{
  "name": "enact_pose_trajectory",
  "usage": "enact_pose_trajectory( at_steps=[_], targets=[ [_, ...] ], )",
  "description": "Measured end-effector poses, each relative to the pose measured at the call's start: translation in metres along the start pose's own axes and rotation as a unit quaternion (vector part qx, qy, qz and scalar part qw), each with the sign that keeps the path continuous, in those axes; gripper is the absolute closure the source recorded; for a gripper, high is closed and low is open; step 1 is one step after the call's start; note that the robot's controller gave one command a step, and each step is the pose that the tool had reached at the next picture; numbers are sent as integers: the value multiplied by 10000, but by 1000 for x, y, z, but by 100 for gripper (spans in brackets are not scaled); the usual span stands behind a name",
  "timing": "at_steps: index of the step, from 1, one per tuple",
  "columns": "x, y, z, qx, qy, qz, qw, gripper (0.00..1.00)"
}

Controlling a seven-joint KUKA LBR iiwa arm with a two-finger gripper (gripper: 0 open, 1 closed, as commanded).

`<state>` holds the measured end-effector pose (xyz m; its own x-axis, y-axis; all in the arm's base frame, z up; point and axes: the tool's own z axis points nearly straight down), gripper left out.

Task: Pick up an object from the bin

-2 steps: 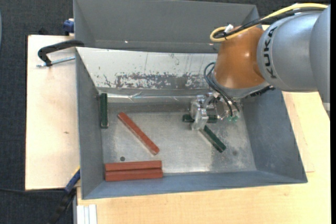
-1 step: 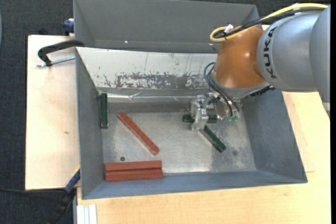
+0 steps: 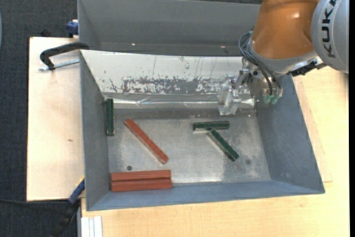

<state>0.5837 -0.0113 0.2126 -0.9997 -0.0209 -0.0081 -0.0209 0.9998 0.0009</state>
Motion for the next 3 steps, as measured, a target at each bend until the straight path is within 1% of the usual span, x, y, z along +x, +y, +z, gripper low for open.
enact_pose_trajectory(
  at_steps=[1,2,3],
  targets=[
    [0,0,1,0,7,-1,10000,100],
    [61,34,104,-3,75,696,9976,0],
    [59,33,102,0,38,696,9976,0]
  ],
)
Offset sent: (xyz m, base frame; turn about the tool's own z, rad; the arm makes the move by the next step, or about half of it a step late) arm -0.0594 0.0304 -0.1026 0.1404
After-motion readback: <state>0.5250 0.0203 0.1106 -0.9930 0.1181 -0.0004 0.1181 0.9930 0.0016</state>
